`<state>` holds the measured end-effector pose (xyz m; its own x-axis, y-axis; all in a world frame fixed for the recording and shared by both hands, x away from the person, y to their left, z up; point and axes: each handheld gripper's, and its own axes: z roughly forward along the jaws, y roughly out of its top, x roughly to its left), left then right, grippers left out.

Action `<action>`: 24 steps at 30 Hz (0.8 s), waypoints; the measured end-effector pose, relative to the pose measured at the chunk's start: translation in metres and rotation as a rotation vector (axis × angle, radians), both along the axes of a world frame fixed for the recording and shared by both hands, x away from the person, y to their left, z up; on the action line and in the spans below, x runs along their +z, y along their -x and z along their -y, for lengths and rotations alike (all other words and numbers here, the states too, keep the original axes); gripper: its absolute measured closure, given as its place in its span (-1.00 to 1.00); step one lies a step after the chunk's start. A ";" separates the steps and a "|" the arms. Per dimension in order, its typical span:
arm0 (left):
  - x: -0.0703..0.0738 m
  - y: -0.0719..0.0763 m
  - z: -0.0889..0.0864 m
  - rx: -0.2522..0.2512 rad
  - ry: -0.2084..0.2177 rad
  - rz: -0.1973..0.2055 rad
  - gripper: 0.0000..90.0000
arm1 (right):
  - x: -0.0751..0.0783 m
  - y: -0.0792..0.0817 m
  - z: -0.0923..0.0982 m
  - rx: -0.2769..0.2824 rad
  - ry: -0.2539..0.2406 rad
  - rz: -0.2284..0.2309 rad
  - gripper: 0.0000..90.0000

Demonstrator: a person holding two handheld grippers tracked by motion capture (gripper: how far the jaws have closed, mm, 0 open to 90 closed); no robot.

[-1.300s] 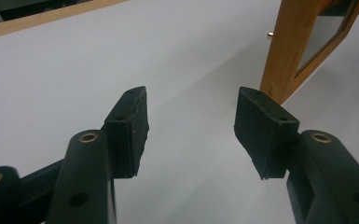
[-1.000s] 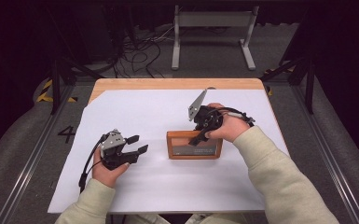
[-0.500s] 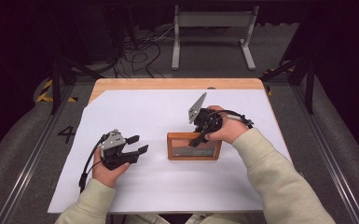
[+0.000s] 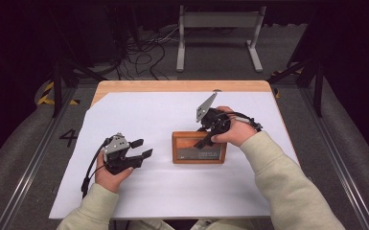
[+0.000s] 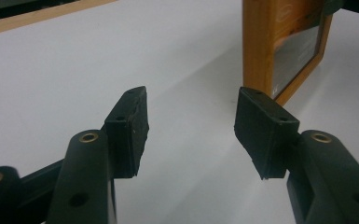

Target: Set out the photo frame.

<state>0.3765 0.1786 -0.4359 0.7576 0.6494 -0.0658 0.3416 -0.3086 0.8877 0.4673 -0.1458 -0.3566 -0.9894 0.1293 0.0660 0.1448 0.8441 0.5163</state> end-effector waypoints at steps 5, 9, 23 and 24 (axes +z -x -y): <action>0.000 -0.001 0.000 0.002 0.000 0.000 -0.01 | -0.002 -0.003 0.005 -0.057 -0.016 0.023 -0.32; 0.000 0.000 0.001 0.001 0.002 -0.001 -0.01 | 0.000 -0.003 0.008 -0.088 -0.028 0.028 -0.42; 0.002 -0.001 -0.002 0.003 0.013 -0.014 -0.15 | 0.022 0.025 0.052 -0.215 -0.170 0.119 -0.63; 0.003 0.000 -0.002 0.006 0.023 -0.017 -0.18 | 0.024 0.027 0.057 -0.226 -0.178 0.122 -0.65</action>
<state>0.3763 0.1807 -0.4328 0.7520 0.6524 -0.0940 0.3589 -0.2857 0.8886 0.4403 -0.2023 -0.3329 -0.9388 0.3444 -0.0099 0.2469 0.6924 0.6779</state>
